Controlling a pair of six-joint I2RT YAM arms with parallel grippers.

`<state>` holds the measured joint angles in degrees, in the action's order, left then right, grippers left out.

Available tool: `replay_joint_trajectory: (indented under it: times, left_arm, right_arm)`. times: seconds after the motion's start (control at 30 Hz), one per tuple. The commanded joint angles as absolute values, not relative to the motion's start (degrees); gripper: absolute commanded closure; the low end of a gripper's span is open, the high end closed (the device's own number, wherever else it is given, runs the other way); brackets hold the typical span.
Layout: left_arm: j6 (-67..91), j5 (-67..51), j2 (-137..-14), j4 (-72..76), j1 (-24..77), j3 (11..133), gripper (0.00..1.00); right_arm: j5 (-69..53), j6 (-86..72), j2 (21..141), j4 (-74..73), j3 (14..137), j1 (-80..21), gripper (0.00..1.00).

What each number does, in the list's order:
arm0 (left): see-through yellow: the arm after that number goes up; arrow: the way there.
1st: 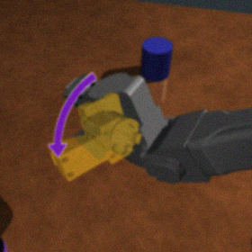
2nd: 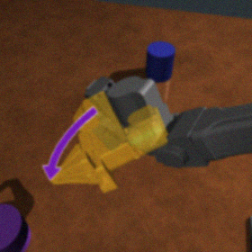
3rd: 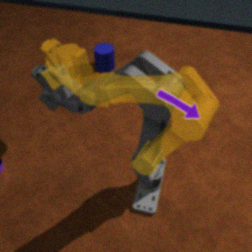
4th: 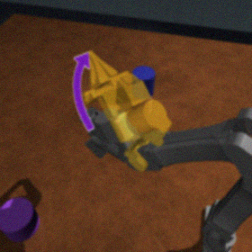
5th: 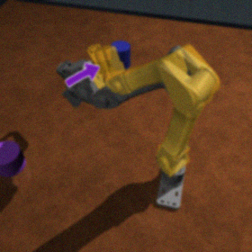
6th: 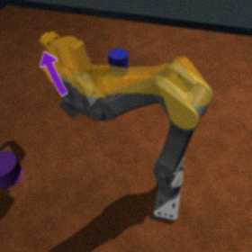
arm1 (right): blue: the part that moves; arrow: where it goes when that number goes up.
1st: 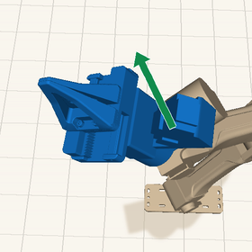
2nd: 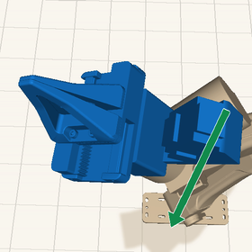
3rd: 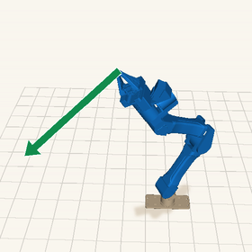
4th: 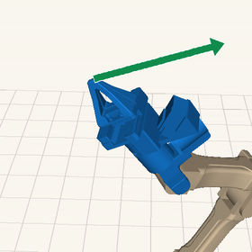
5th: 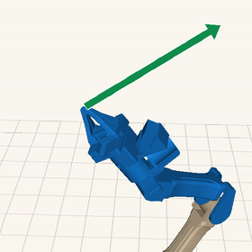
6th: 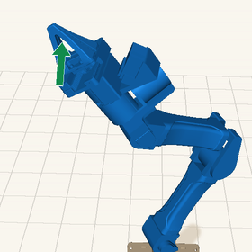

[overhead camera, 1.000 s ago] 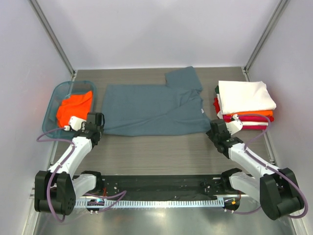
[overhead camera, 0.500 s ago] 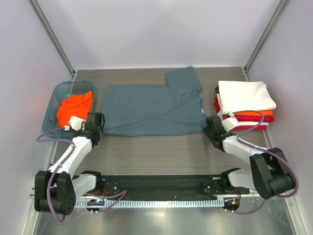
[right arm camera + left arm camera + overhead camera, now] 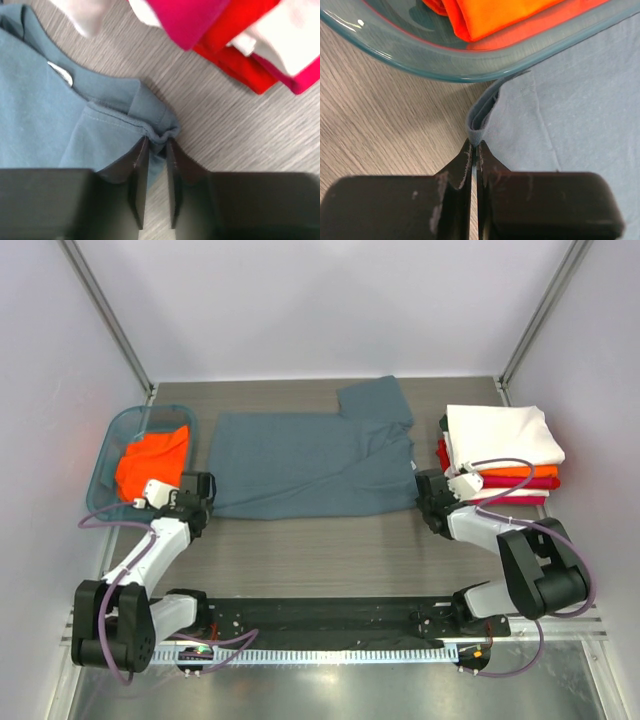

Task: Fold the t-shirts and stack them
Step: Fold the tshirt

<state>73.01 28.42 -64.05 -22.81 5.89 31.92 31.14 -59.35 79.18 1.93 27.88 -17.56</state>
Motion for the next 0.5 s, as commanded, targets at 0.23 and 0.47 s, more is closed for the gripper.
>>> replay_joint_trajectory:
  times: [0.23, 0.47]
  left_arm:
    - [71.63, 29.09, -64.95, -20.65, 5.71, 31.99, 1.00]
    - [71.02, 29.00, -64.34, -22.32, 5.71, 32.17, 1.00]
  right_arm:
    - [36.81, -56.61, 74.02, -6.84, 29.70, -18.81, 0.99]
    - [39.90, -52.39, 64.43, -16.43, 31.20, -19.51, 0.99]
